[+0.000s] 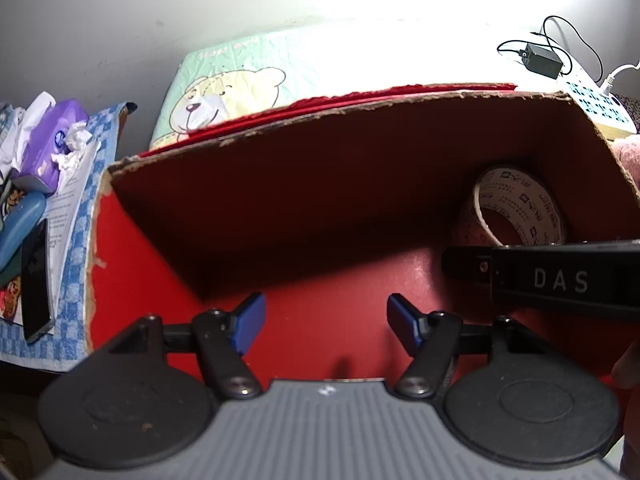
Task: Organize objects
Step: 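Set the tape roll on the box floor and open the right gripper, then withdraw the right gripper from the box toward the pinecone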
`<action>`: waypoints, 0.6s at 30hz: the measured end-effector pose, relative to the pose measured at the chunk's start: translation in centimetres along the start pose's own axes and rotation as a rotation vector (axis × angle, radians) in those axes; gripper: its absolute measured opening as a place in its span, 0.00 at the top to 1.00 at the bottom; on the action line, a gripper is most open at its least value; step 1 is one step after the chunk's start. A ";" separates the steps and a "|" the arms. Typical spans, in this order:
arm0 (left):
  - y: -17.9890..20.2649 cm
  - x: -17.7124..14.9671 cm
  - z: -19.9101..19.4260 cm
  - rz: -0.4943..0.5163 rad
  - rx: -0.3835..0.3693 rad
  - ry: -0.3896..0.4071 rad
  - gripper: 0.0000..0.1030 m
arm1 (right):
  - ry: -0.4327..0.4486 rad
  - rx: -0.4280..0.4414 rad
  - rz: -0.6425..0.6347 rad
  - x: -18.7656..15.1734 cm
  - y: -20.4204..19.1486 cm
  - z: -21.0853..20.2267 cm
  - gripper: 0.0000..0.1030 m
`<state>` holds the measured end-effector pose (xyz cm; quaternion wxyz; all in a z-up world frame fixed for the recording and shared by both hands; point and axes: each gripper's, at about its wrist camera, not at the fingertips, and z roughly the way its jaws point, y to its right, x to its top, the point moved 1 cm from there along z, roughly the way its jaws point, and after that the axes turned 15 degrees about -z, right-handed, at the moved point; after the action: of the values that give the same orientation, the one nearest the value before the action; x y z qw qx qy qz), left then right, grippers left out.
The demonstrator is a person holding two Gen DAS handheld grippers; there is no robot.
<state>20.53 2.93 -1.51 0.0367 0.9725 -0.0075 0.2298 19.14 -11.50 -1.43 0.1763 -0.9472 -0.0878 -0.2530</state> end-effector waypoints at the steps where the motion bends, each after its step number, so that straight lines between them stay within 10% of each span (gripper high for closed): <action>1: 0.0 0.0 0.0 -0.001 -0.001 -0.002 0.32 | -0.002 0.005 0.004 0.0 0.1 0.1 0.67; 18: 0.0 -0.1 0.0 0.015 0.008 0.015 0.30 | 0.113 -0.028 -0.092 -0.9 -1.2 -1.9 0.66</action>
<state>20.47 2.92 -1.56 0.0311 0.9708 -0.0134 0.2375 17.20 -11.16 0.04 0.1558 -0.9287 -0.1177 -0.3152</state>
